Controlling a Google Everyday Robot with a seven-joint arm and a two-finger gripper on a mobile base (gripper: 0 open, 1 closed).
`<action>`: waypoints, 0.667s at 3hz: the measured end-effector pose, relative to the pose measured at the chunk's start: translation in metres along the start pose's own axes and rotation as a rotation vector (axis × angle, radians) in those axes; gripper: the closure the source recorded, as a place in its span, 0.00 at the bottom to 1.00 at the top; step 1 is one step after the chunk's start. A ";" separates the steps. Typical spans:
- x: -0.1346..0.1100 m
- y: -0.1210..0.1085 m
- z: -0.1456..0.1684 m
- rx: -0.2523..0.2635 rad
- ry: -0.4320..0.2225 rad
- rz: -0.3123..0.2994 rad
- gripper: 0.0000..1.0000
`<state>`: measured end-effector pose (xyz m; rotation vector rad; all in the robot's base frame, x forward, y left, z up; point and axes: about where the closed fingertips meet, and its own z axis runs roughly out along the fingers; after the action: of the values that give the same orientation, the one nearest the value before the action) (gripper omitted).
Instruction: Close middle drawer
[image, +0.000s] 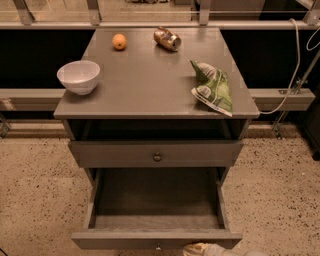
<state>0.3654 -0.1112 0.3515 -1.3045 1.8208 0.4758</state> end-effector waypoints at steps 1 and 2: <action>0.005 -0.019 0.020 0.046 -0.014 0.039 1.00; 0.005 -0.022 0.022 0.050 -0.016 0.042 1.00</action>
Offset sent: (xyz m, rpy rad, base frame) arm 0.1111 0.0258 -0.0262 0.0884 -0.0444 -0.1031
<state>0.3935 -0.1068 0.3378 -1.2273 1.8383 0.4594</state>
